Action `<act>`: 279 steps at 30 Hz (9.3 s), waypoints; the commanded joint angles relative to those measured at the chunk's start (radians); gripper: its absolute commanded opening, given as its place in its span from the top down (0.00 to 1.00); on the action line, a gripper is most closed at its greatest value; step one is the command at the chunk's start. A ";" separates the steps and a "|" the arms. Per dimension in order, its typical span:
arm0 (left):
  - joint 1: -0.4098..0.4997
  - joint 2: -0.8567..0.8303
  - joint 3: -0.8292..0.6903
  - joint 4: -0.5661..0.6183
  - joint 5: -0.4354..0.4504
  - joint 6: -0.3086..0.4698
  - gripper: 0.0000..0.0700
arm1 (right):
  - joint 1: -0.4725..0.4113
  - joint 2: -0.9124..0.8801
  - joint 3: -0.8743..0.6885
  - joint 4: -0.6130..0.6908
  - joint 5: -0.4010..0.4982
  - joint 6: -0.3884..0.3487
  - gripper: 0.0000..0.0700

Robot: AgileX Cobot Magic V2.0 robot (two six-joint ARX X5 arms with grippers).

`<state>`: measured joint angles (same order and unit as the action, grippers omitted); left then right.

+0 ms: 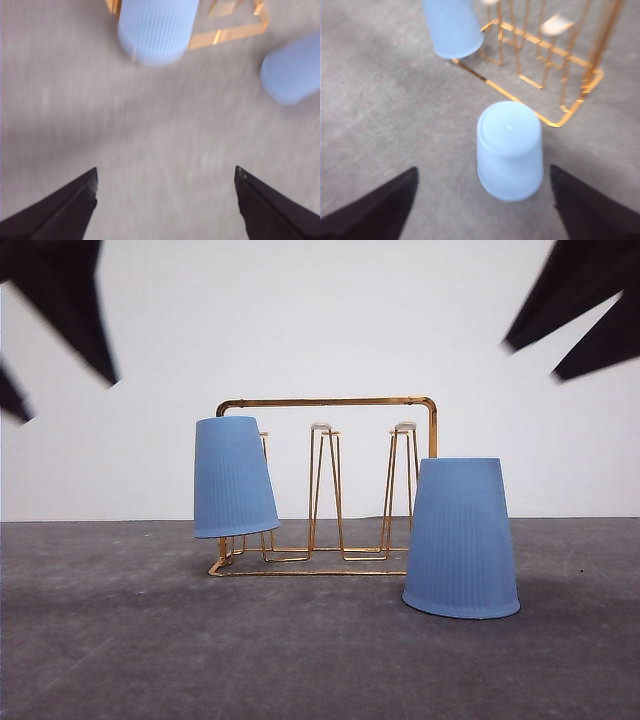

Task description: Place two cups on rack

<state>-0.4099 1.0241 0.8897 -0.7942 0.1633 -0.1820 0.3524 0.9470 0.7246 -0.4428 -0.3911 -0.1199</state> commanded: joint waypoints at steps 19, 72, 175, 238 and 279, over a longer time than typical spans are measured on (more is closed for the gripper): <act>-0.003 -0.037 -0.006 -0.007 0.006 -0.093 0.27 | 0.044 0.500 0.030 0.295 0.024 0.084 0.62; -0.003 -0.037 -0.006 0.189 0.005 -0.099 0.27 | 0.062 0.790 0.592 -0.344 0.184 0.068 0.07; 0.419 -1.021 -0.877 0.611 -0.134 0.143 1.00 | 0.050 -0.204 -0.213 0.129 0.182 0.187 0.96; 0.419 -1.021 -0.876 0.607 -0.134 0.143 1.00 | -0.297 -0.943 -0.712 0.286 0.346 0.161 0.95; 0.419 -1.021 -0.876 0.607 -0.134 0.143 1.00 | -0.297 -0.943 -0.712 0.286 0.346 0.161 0.95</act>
<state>0.0086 0.0044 0.0273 -0.1806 0.0288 -0.0383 0.0570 0.0044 0.0158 -0.1677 -0.0479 0.0340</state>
